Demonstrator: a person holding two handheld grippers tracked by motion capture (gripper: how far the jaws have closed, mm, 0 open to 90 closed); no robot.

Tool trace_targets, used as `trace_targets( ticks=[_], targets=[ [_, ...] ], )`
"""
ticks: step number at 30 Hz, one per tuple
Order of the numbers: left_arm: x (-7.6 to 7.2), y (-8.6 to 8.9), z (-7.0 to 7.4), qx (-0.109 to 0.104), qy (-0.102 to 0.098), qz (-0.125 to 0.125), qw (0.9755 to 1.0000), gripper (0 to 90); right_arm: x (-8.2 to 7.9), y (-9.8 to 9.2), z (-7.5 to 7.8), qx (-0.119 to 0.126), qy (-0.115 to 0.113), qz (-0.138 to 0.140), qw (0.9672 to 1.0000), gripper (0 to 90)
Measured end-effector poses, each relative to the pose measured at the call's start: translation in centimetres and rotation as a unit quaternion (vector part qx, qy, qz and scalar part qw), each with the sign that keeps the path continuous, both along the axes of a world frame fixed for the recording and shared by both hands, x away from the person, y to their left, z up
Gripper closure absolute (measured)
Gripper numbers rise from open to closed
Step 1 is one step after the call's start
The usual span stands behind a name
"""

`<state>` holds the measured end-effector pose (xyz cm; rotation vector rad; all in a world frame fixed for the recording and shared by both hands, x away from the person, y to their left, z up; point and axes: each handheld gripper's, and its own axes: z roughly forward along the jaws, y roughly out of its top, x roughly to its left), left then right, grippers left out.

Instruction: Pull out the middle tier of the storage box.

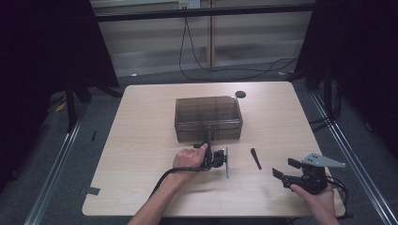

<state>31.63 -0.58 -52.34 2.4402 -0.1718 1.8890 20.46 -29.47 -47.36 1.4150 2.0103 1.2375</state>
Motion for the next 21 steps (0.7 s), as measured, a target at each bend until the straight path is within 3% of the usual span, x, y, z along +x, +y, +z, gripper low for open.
trace_targets(
  ticks=[20, 21],
  targets=[
    [-1.0, 0.2, 0.2, -0.015, 0.008, -0.003, 0.9998, 80.5, 0.1, 0.1, -0.1, -0.003, 0.004, 0.0, 1.0, 22.0],
    [-1.1, 0.2, 0.3, -0.009, 0.007, -0.003, 0.9999, 80.5, 0.1, 0.1, -0.1, -0.003, 0.004, 0.0, 1.0, 22.1]
  ],
)
